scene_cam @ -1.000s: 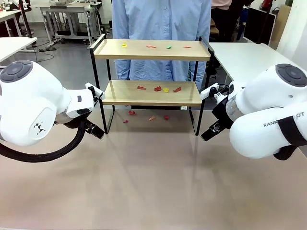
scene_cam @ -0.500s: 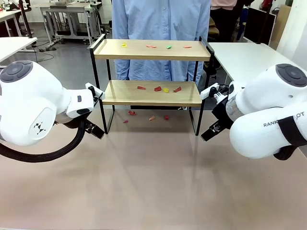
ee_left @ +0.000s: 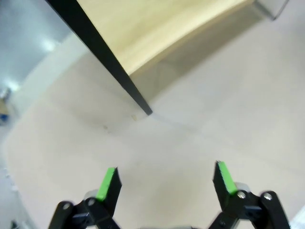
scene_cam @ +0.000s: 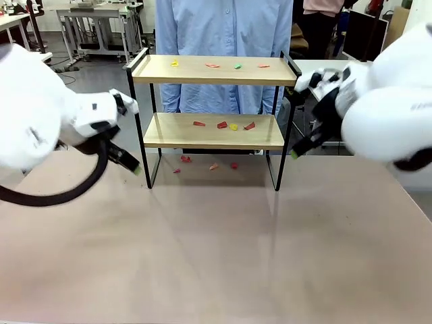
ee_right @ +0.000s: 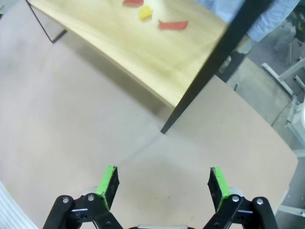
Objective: Clean the shelf.
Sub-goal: Pick up the Duster handed by the human.
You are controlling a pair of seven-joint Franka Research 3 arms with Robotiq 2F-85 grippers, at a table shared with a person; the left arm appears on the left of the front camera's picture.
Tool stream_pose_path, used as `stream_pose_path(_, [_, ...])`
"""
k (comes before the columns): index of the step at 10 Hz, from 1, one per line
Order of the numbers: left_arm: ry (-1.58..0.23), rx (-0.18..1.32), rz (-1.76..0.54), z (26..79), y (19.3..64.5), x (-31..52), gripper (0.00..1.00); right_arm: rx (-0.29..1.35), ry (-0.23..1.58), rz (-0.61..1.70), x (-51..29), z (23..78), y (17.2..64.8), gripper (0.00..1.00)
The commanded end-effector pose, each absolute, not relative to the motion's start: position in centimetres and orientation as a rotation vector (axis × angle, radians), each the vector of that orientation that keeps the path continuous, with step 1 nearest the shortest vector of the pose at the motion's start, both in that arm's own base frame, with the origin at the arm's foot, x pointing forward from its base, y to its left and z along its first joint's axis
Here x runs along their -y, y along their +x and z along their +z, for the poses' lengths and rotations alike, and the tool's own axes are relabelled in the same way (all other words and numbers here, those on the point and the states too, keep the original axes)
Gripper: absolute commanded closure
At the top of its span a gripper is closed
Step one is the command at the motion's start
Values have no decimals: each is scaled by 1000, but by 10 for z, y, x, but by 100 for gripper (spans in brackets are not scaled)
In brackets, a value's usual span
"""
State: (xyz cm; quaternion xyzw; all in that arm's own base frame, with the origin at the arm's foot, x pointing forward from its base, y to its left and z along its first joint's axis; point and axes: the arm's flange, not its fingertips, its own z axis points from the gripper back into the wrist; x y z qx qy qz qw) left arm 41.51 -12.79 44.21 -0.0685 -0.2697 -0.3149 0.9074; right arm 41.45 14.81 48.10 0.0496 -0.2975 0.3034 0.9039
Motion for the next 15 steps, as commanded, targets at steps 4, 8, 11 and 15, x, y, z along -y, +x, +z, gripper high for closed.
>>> stream_pose_path(4, [-684, 552, -1077, 479, 474, 21, 0, 568, 305, 885, -53, 513, 457, 0])
stream_pose_path(8, [-692, 712, -1088, 489, 462, 3, 0, 579, 309, 931, -35, 504, 453, 0])
stream_pose_path(11, [-692, 712, -1088, 489, 462, 3, 0, 579, 309, 931, -35, 504, 453, 0])
stream_pose_path(15, [-733, 711, -1071, 479, 511, -5, 0, 593, 369, 948, -7, 504, 499, 0])
